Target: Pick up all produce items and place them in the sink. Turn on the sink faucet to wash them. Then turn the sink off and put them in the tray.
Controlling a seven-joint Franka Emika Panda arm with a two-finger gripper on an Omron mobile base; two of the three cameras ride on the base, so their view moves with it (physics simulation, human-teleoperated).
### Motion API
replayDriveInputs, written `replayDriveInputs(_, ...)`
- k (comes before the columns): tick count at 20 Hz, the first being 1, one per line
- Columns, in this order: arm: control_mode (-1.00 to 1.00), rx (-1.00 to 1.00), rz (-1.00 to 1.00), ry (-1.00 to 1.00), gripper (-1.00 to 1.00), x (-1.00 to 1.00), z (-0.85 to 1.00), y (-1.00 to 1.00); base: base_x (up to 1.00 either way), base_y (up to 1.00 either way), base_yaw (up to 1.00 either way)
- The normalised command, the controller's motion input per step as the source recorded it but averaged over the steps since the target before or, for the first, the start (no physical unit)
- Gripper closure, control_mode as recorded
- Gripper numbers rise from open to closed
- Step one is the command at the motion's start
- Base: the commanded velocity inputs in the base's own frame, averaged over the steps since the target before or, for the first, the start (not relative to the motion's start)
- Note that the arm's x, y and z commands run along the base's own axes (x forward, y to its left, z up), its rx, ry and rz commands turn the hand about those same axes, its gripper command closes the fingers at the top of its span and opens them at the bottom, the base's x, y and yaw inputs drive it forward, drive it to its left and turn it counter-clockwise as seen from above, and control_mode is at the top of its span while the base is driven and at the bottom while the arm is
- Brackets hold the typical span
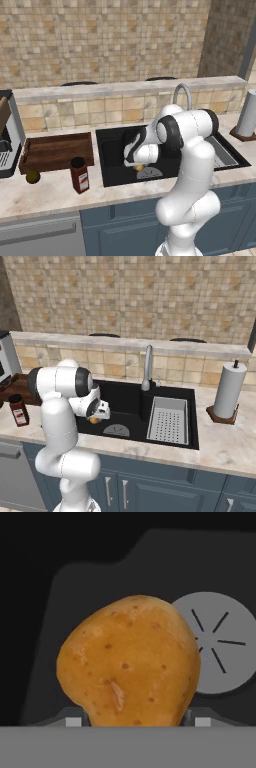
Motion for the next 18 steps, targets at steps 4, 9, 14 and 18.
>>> replayDriveInputs(4,-1.0,0.0,-0.05,0.0,1.0,0.48,-0.35,0.02,0.0,0.0,0.0)
replayDriveInputs(9,-1.0,0.0,-0.05,0.0,1.0,0.41,-0.34,0.02,0.0,0.0,0.0)
replayDriveInputs(14,-1.0,0.0,-0.05,0.0,1.0,0.29,-0.39,0.01,0.0,0.0,0.0)
replayDriveInputs(18,-1.0,0.0,-0.04,0.0,1.0,0.35,-0.34,0.07,0.0,0.0,0.0)
